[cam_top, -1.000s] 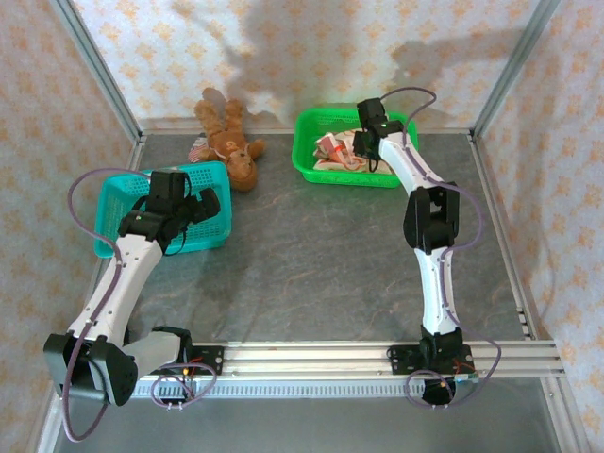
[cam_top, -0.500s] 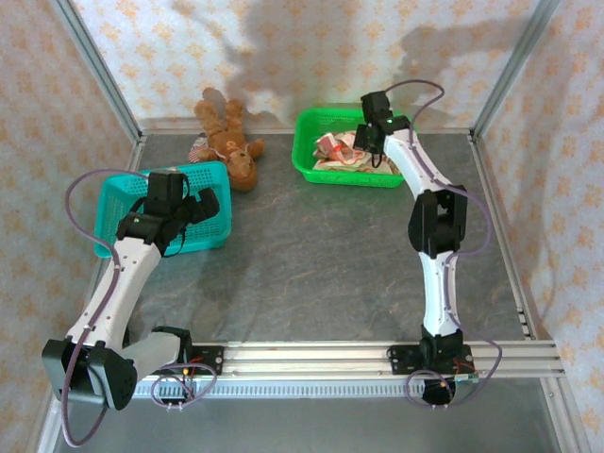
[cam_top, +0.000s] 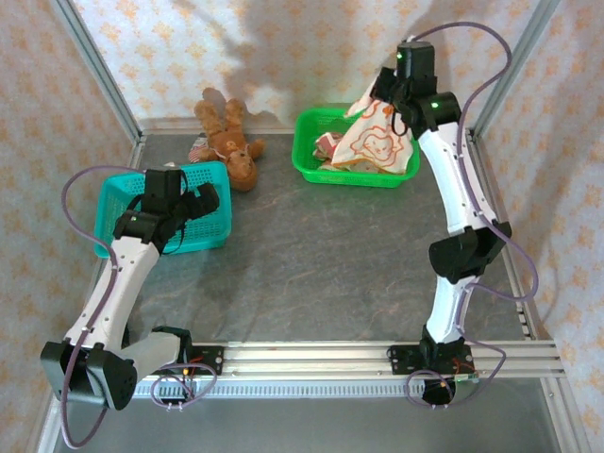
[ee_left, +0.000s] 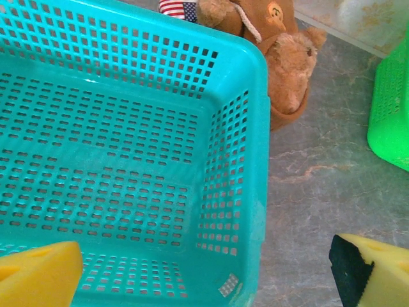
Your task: Fold and stack the towels
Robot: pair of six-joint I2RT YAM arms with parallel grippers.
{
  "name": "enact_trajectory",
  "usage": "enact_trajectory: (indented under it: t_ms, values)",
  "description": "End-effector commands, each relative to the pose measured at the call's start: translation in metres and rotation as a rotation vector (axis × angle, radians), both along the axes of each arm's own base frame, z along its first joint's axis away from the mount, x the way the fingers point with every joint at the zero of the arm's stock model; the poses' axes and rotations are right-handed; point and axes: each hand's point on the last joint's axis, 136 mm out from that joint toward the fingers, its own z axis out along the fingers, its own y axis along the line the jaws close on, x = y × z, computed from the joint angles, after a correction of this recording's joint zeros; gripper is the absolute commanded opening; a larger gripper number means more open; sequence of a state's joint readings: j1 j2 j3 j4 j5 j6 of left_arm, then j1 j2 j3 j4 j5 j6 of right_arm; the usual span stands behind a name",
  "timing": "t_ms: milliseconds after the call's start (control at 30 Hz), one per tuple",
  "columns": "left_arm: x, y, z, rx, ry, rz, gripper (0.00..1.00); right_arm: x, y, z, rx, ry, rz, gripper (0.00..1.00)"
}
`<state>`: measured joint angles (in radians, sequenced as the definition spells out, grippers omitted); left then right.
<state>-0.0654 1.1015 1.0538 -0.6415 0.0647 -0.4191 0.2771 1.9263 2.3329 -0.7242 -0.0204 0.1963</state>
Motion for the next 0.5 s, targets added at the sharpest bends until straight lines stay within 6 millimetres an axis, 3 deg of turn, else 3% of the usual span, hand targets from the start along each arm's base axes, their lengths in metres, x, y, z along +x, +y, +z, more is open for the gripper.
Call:
enact_trajectory:
  t_ms: [0, 267, 367, 467]
  values:
    - [0.004, -0.005, 0.023, -0.023, -0.061, -0.012, 1.00, -0.032, 0.009, 0.060, 0.029, -0.128, 0.049, 0.00]
    - [0.014, -0.008, 0.040, -0.047, -0.118, -0.012, 1.00, -0.118, 0.030, 0.118, 0.054, -0.246, 0.177, 0.00]
    - [0.019, -0.009, 0.046, -0.057, -0.133, -0.014, 1.00, -0.151, 0.032, 0.122, 0.054, -0.254, 0.214, 0.00]
    - [0.022, -0.011, 0.049, -0.068, -0.145, -0.015, 1.00, -0.183, 0.042, 0.108, 0.044, -0.208, 0.288, 0.00]
